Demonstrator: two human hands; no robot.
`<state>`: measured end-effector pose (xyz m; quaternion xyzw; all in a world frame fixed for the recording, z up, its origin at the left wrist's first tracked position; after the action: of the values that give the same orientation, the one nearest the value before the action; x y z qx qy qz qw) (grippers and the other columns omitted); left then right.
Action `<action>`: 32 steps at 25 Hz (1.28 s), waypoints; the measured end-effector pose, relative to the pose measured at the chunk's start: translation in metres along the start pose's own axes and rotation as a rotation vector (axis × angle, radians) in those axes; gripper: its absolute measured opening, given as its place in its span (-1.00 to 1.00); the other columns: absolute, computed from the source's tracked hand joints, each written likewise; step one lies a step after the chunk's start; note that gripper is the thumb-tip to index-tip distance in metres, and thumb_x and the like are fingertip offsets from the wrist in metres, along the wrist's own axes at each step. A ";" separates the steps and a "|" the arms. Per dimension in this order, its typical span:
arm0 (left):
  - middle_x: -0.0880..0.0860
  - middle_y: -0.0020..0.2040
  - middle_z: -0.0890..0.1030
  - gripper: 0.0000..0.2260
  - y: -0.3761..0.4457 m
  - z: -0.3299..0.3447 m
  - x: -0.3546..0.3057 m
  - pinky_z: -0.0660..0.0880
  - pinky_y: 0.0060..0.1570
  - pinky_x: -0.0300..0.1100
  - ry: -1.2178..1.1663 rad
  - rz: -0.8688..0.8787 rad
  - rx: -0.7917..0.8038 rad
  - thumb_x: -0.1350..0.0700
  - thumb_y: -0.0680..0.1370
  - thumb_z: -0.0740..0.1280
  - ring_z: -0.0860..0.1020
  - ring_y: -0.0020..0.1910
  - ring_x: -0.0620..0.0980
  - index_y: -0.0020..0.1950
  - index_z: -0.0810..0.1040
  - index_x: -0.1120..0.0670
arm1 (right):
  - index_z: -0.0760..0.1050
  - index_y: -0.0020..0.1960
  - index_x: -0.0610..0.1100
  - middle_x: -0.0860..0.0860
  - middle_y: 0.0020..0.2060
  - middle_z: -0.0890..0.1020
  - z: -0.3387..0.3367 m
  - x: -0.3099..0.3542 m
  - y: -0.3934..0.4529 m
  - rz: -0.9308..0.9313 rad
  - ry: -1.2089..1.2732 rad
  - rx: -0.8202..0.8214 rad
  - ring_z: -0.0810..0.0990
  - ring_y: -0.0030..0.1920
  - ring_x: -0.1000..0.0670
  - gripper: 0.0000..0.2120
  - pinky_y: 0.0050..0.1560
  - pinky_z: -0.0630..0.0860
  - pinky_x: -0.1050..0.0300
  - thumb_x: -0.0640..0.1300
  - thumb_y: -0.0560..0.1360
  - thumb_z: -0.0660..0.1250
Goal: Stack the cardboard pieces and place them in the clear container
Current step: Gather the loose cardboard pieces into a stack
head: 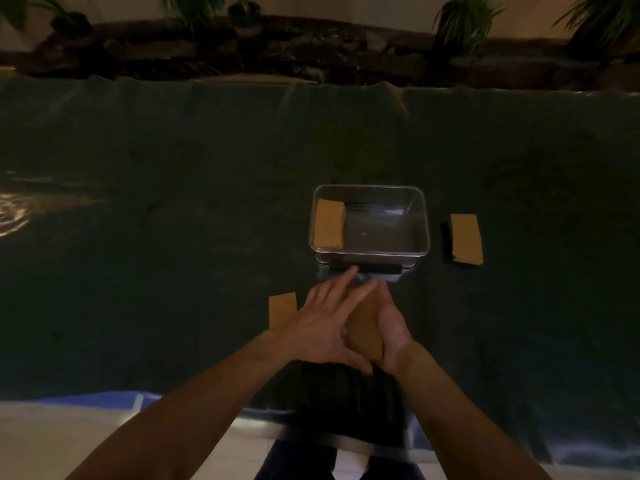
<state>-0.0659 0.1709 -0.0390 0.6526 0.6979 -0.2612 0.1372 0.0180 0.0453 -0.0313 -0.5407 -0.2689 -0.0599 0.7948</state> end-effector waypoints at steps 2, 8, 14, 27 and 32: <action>-0.03 0.63 -0.10 0.02 -0.015 -0.004 0.046 0.06 0.48 0.22 0.033 -0.187 -0.017 -0.61 0.29 0.13 0.02 0.55 0.12 0.55 -0.34 -0.29 | 0.63 0.07 -0.19 -0.18 -0.15 0.69 -0.001 0.000 0.004 0.040 0.072 0.036 0.65 -0.23 -0.14 -0.26 -0.14 0.61 -0.03 0.45 0.50 0.07; 0.08 0.40 0.27 -0.15 -0.040 0.011 0.126 0.32 0.31 0.14 0.318 -0.506 0.122 -0.33 0.40 0.39 0.26 0.35 0.14 0.56 0.19 0.02 | 0.60 0.06 -0.24 -0.18 -0.21 0.63 -0.012 -0.009 0.011 0.075 0.129 0.099 0.59 -0.29 -0.12 -0.19 -0.18 0.56 0.00 0.49 0.48 0.03; -0.06 0.05 0.52 -0.86 -0.023 -0.007 0.122 0.46 -0.07 -0.20 0.004 -0.525 -0.031 0.04 0.56 0.36 0.57 0.10 0.01 0.08 0.46 -0.11 | 0.60 0.05 -0.24 -0.19 -0.18 0.63 -0.013 -0.009 0.017 0.070 0.082 0.133 0.59 -0.27 -0.14 -0.20 -0.16 0.56 -0.04 0.48 0.47 0.04; -0.03 -0.06 0.64 -0.96 0.029 -0.047 0.021 0.53 0.04 -0.15 -0.757 -0.435 -0.076 0.13 0.56 0.39 0.61 -0.02 -0.11 -0.04 0.60 -0.01 | 0.56 0.28 -0.14 -0.22 -0.02 0.71 0.008 -0.001 0.012 0.093 -0.048 0.252 0.70 -0.10 -0.16 -0.20 -0.08 0.65 -0.04 0.49 0.45 0.07; -0.05 -0.03 0.56 -0.90 0.028 -0.040 0.008 0.52 -0.01 -0.19 -0.588 -0.421 -0.151 0.10 0.57 0.38 0.56 -0.03 -0.13 -0.11 0.53 -0.08 | 0.58 0.20 -0.15 -0.17 -0.22 0.68 0.009 -0.007 0.013 0.052 -0.021 0.223 0.64 -0.30 -0.11 -0.28 -0.23 0.62 0.00 0.45 0.49 0.09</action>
<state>-0.0330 0.1996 -0.0155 0.3801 0.7648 -0.4079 0.3228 0.0143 0.0571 -0.0429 -0.4565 -0.2680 -0.0031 0.8484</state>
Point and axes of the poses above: each hand's wrist, its own y-axis towards the middle knuckle, its own z-axis out of the palm, x = y × z, the point moved 2 cm from there along y, towards the middle knuckle
